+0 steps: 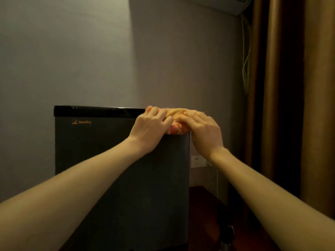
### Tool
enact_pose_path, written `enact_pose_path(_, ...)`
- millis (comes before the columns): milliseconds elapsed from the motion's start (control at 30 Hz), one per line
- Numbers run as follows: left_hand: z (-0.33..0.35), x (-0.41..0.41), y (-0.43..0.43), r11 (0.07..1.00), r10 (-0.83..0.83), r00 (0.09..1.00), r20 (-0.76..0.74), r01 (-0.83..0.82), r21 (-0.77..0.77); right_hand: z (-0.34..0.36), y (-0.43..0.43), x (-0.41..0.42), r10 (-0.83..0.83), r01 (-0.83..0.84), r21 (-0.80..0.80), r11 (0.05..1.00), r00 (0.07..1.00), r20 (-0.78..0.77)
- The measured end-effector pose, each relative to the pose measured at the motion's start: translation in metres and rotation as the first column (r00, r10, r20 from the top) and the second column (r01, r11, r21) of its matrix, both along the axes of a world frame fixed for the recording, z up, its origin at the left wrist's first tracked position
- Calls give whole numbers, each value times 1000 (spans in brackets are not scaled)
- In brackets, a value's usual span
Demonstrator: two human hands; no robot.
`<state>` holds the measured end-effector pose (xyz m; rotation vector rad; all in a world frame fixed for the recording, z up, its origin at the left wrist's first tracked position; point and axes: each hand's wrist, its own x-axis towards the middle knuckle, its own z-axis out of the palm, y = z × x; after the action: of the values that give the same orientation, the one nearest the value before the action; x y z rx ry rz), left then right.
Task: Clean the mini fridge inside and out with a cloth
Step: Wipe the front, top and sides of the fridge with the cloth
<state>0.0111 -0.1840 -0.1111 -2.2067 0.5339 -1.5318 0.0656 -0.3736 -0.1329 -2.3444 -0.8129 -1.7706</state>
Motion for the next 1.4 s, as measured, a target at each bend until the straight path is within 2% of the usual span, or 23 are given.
enact_pose_path(167,15,34,-15,998,51,999,17,-51,-49,25,-7,21,9,-7,34,999,998,-66)
enact_pose_path(333,-8,57,-7,999,19,1000,13,-18,-44,-1,1,42,114,-97,185,978,990,-87)
enact_pose_path(467,-34,61,-10,998,-38,999,30,40,-42,-23,-2,46,114,-94,197,976,989,-93)
enact_pose_path(600,-73,61,-9,996,-77,997,-2,77,-51,-62,-3,41,72,-39,189,981,982,-173)
enact_pose_path(800,-119,52,-6,996,-90,991,-97,89,-15,-114,12,18,-3,87,221,971,935,-354)
enact_pose_path(933,-152,46,-6,994,-111,981,-159,108,-27,-145,22,5,-26,174,252,952,866,-500)
enact_pose_path(1067,-189,39,-4,992,-123,953,-276,121,-26,-190,30,-5,-47,233,260,937,823,-565)
enact_pose_path(1267,-261,32,1,993,-114,917,-382,120,-9,-263,35,-12,-74,226,177,958,792,-606)
enact_pose_path(1400,-303,30,7,997,-73,865,-497,83,-2,-298,39,-16,-174,277,54,959,733,-657)
